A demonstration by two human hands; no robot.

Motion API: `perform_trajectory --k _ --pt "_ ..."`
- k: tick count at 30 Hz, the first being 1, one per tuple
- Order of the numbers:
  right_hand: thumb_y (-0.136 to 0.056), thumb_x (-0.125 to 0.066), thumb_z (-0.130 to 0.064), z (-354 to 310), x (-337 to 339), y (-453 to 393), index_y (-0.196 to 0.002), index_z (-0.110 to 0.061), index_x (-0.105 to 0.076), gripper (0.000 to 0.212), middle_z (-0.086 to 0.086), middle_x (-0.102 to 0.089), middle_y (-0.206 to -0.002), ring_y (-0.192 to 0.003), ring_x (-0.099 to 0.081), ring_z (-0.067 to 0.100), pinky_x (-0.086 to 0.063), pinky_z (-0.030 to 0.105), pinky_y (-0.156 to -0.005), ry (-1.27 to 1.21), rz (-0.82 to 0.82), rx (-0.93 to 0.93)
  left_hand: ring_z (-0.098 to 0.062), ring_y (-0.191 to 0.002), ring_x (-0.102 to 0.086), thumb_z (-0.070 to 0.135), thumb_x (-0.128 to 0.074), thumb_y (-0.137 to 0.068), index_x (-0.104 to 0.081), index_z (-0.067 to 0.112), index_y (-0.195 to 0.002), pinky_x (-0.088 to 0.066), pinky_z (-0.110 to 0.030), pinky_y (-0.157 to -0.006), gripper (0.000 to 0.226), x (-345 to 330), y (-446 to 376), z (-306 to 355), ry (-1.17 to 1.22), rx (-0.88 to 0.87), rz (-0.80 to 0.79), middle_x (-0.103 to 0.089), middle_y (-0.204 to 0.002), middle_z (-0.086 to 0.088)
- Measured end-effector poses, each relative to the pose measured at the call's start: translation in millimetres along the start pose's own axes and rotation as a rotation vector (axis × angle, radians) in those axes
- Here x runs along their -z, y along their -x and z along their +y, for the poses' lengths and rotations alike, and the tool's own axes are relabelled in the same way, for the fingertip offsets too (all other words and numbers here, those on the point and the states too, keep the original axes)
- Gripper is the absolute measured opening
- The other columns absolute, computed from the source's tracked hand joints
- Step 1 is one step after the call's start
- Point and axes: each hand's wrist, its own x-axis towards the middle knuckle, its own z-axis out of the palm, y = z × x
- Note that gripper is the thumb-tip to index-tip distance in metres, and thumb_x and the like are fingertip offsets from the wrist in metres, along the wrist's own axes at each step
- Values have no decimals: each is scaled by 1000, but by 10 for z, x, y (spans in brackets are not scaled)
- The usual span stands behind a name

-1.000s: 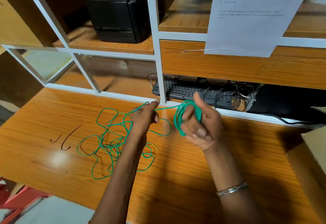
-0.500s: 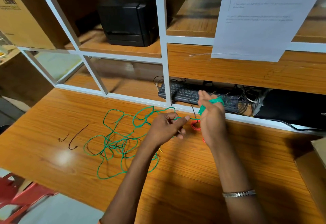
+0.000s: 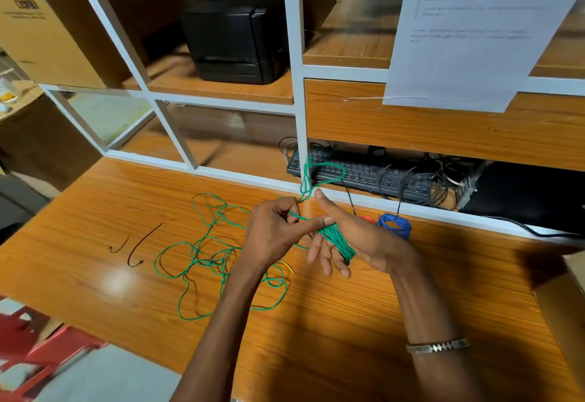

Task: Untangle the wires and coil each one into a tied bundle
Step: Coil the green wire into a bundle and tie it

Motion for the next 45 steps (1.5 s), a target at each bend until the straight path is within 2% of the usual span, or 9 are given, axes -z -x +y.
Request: perform_trajectory --k 12,18,21,25,29,33,39,42,45 --pt "-101 -50 -58 250 189 251 -79 6 -74 71 17 -64 -52 -24 -42 10 -22 17 -26 -342 -352 354 -29 -55 -73 43 -72 -91 -45 -1 -76 -60 -33 -53 54 -92 -81 176 422 181 129 -69 -67 -25" --pt "-112 -28 -42 176 217 229 -100 13 -69 70 14 -74 -68 -41 -56 17 -51 21 -51 -870 -662 776 -31 -65 -77 58 -56 -96 -52 11 -87 -61 -34 -58 48 -236 -119 167 396 240 98 -77 -76 -20" --pt "-111 -33 -39 179 290 204 -108 18 -63 65 19 -70 -65 -45 -44 21 -45 30 -55 -1191 -555 933 -35 -67 -77 57 -58 -96 -48 5 -91 -60 -33 -57 54 -269 -96 105 383 270 32 -78 -85 -18" --pt "-104 -46 -50 84 357 237 -142 14 -42 74 18 -72 -103 -74 -68 19 -49 29 -79 -1326 -313 1029 -37 -71 -78 54 -62 -98 -56 23 -82 -60 -41 -69 35 -347 -65 30 302 256 -49 -79 -97 -14" --pt "-107 -40 -45 -129 451 222 -143 4 -41 61 21 -57 -146 -129 -61 24 -41 35 -112 -1136 300 910 -21 -86 -77 49 -57 -104 -61 24 -83 -60 -47 -78 33 -365 36 14 138 -22 -72 -78 -96 -8" --pt "-109 -36 -42 -153 326 39 -142 -5 -49 51 15 -53 -150 -139 -52 19 -31 38 -123 -681 660 559 -7 -109 -73 38 -59 -106 -68 18 -100 -58 -43 -93 23 -363 89 163 33 -260 -93 -74 -128 12" --pt "-88 -19 -89 -59 67 -54 -90 -20 -75 89 8 -77 -84 -83 -71 22 -54 44 -94 -76 448 1 -6 -95 -73 48 -52 -106 -68 33 -119 -58 -39 -83 25 -318 108 173 -125 -312 17 -77 -113 11" --pt "-91 -14 -86 -8 -14 -31 -116 -11 -66 95 27 -71 -76 -53 -60 33 -51 35 -61 -142 216 32 -9 -75 -67 51 -48 -107 -68 32 -112 -56 -42 -67 27 -272 97 126 -58 -192 55 -74 -89 7" --pt "-98 -24 -78 13 -56 12 -93 -5 -63 83 26 -63 -64 -38 -40 25 -39 30 -47 -253 71 130 -16 -80 -73 45 -44 -111 -64 29 -114 -54 -38 -59 26 -249 126 150 136 -101 71 -78 -103 8"
